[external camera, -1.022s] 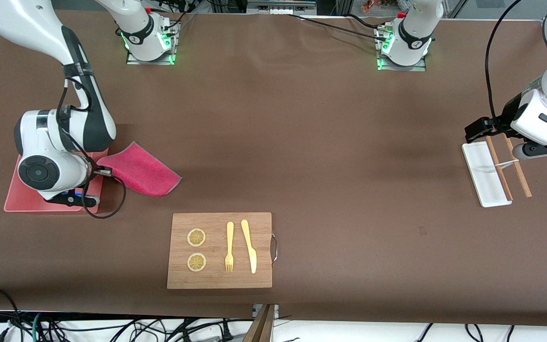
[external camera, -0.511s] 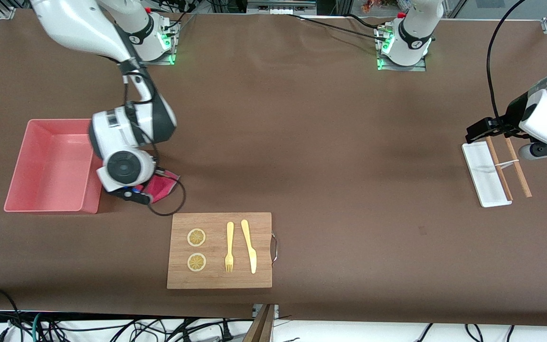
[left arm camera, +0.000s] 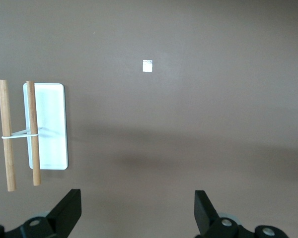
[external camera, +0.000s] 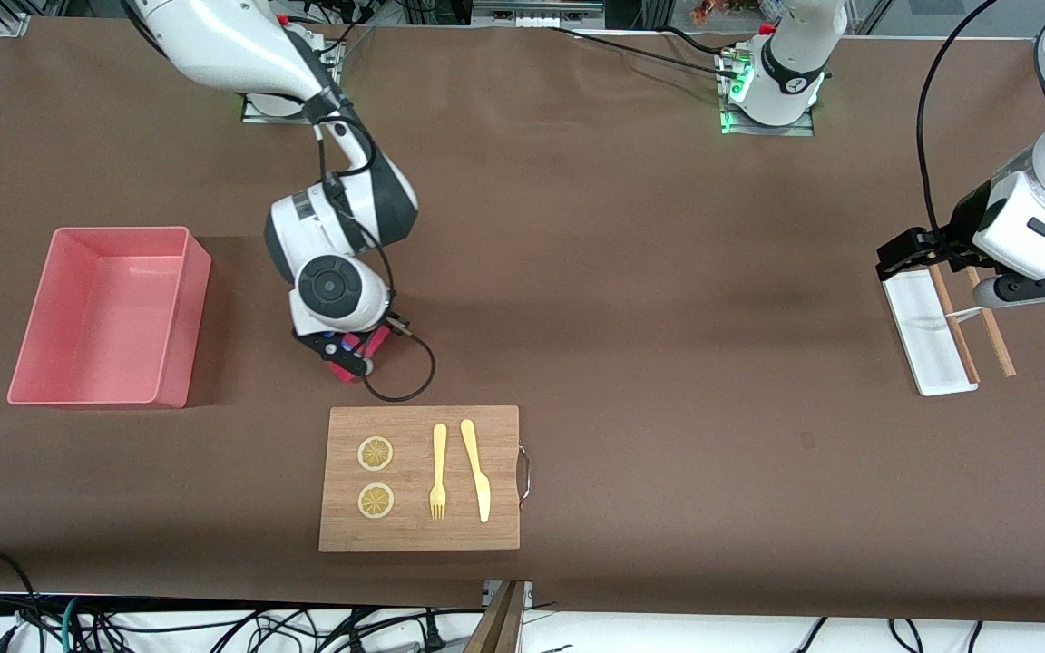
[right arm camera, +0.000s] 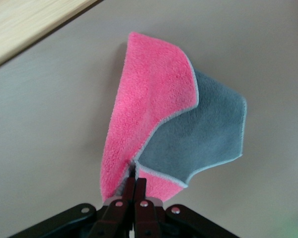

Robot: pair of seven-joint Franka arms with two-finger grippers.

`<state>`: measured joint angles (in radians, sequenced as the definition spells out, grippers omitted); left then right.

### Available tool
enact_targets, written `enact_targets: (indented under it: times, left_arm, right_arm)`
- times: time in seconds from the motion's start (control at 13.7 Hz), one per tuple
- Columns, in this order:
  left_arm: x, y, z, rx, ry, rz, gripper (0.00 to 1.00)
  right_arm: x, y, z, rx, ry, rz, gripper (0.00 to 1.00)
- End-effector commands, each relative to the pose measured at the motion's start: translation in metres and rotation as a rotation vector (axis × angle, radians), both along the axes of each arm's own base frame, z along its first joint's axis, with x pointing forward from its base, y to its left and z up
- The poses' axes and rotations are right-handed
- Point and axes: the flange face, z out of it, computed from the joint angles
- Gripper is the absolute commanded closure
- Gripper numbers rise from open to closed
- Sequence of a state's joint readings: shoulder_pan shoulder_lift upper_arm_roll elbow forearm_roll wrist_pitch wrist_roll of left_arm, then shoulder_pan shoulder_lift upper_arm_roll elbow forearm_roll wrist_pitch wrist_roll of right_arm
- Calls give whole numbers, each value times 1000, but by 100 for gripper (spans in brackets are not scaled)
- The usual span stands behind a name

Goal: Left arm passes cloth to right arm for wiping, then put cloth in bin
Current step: 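Wipe the table beside the wooden board with the cloth in the right gripper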

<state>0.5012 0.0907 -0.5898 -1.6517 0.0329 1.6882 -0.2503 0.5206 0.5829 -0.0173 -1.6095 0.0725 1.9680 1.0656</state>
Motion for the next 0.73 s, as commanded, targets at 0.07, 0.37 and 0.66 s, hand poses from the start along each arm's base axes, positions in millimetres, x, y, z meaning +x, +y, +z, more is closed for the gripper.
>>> enact_targets:
  times: [0.07,0.37,0.66]
  left_arm:
    - [0,-35,4,32,-24,-77,0]
    - [1,-31,4,76,-26,-73,0]
    - [2,-19,8,84,-23,-52,0]
  right_arm:
    - [-15,68,12,71,-36,-134,100]
    - [-22,98,32,171,-16,-227,100]
    - [-5,50,20,132,66,-130,100]
